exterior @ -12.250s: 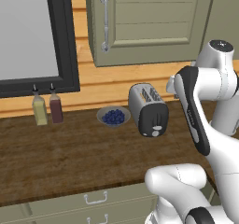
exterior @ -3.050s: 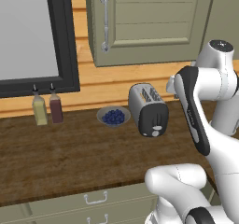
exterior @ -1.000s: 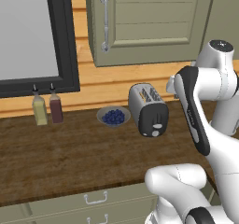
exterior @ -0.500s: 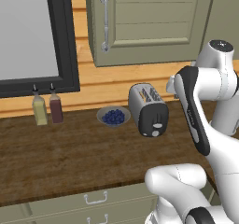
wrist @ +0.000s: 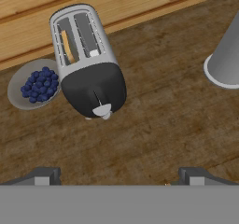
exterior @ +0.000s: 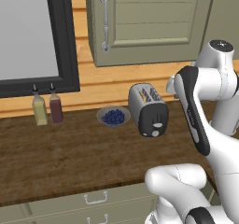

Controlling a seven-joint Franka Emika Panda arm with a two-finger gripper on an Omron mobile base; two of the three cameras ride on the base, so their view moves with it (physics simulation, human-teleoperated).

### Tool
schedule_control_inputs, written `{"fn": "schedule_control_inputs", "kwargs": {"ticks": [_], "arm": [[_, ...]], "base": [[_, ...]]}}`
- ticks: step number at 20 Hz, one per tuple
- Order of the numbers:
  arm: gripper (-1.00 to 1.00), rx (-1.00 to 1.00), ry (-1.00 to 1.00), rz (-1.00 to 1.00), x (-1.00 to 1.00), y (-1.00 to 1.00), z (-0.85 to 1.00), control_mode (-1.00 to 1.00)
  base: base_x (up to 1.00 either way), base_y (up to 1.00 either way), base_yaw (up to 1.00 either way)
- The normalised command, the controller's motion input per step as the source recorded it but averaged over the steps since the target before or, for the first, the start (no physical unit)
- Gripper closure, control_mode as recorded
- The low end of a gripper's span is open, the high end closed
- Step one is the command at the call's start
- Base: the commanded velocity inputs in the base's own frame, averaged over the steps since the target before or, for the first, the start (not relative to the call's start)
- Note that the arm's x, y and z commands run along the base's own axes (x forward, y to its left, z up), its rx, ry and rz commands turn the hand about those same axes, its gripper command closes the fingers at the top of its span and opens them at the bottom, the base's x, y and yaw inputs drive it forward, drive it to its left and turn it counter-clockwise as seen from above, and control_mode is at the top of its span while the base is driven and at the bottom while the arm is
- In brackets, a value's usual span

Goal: Start the toaster. Once the lever pops up, take the bread to the plate on the dining counter.

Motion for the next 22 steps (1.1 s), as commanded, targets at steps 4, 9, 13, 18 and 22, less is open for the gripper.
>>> {"fn": "schedule_control_inputs", "kwargs": {"ticks": [4,9,13,18,22], "arm": [[-1.0,0.0,0.0,0.0,0.0,0.0,0.0,-1.0],[-1.0,0.0,0.0,0.0,0.0,0.0,0.0,-1.0],[-1.0,0.0,0.0,0.0,0.0,0.0,0.0,-1.0],[-1.0,0.0,0.0,0.0,0.0,0.0,0.0,-1.0],[-1.0,0.0,0.0,0.0,0.0,0.0,0.0,-1.0]], "base": [[0.0,0.0,0.0],[0.0,0.0,0.0],[0.0,0.0,0.0],[0.0,0.0,0.0],[0.0,0.0,0.0]]}}
